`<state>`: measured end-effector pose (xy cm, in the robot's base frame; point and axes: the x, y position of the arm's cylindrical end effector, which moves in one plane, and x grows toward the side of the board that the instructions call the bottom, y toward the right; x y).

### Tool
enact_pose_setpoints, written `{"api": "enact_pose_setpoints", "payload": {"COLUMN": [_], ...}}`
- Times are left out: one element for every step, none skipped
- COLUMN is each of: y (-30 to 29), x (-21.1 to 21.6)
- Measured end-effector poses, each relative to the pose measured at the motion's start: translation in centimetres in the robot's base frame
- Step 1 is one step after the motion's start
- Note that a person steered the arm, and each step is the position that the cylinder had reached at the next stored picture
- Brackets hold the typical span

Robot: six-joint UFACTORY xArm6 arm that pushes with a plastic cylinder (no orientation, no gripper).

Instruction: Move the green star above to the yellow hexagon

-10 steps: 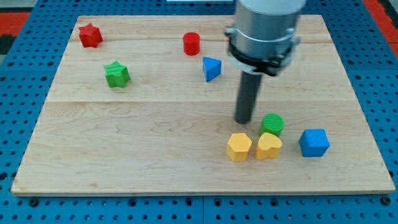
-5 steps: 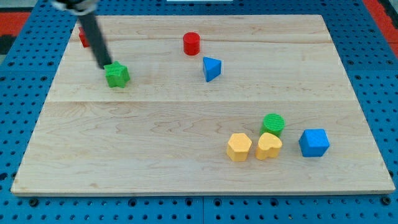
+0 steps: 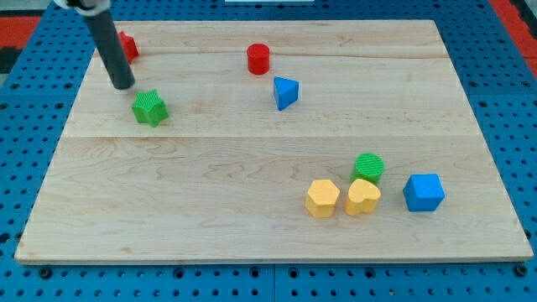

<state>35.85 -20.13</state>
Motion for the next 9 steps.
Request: {"api": "enact_pose_setpoints", "payload": {"y": [2.7,4.8,12.3,8.6,1.6,0.9,7.6,18.0,19.3], "x": [4.0,5.4,6.3,6.2,3.8,7.1,8.6,8.6,8.4]}}
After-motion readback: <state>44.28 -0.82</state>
